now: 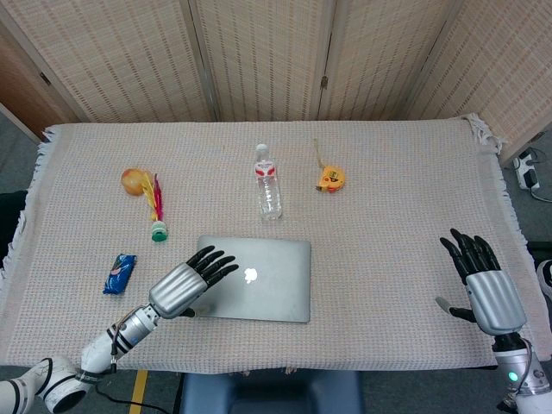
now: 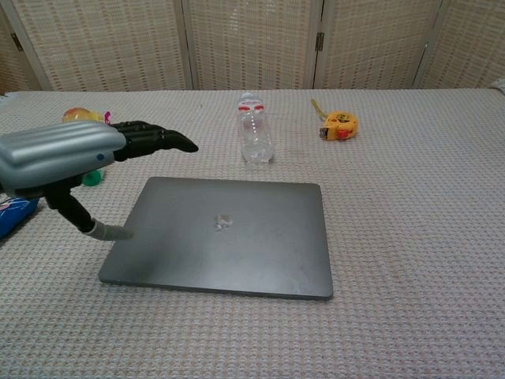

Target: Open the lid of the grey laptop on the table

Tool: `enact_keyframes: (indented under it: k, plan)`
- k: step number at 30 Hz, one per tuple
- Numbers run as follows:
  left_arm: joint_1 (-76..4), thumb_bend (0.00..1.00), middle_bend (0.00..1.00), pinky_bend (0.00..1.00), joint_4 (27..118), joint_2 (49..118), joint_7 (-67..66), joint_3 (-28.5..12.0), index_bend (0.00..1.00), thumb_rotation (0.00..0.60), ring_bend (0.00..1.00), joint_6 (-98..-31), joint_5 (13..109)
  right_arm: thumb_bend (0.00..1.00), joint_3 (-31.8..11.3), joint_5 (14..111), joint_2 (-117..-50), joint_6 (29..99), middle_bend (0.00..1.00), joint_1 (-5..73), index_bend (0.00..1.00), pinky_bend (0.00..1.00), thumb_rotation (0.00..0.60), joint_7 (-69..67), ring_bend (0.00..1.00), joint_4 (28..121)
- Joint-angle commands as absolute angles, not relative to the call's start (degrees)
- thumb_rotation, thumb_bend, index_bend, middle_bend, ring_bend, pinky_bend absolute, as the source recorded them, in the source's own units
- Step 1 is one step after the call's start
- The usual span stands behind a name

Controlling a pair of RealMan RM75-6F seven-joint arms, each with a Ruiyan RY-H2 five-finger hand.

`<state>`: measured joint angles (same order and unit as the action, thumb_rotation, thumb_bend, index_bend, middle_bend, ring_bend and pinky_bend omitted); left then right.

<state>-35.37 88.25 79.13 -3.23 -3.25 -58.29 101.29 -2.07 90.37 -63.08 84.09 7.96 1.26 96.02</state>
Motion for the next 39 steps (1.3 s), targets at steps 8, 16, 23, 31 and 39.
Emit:
enact_keyframes:
  k: [8,16,23,31,39]
  plan:
    - [-39.90,0.24,0.08,0.00,85.38,87.07,-6.67,-2.99,0.07,0.600,0.04,-53.15,98.17,0.16,-2.09,89.94,-63.59,83.85,0.00,7.75,0.00,0.00,0.600,1.40,0.00,95.73]
    - [-41.87,0.24,0.08,0.00,84.46,91.57,-8.13,-3.53,0.07,0.600,0.04,-51.61,95.17,0.16,-2.12,89.80,-63.90,83.60,0.00,7.71,0.00,0.00,0.600,0.74,0.00,95.07]
    - [-43.23,0.24,0.08,0.00,82.47,94.74,-10.81,-3.60,0.06,0.600,0.04,-49.87,92.48,0.16,-2.09,89.72,-63.97,83.53,0.00,7.58,0.00,0.00,0.600,0.03,0.00,94.49]
    - [-44.01,0.24,0.08,0.00,80.15,97.59,-12.05,-3.40,0.06,0.600,0.04,-49.04,89.81,0.16,-2.05,89.65,-64.16,83.38,0.00,7.50,0.00,0.00,0.600,-0.67,0.00,93.85]
    - [-44.40,0.23,0.08,0.00,77.88,99.35,-12.24,-3.30,0.06,0.600,0.04,-49.26,88.10,0.16,-2.06,89.61,-64.16,83.47,0.00,7.34,0.00,0.00,0.600,-1.02,0.00,93.49]
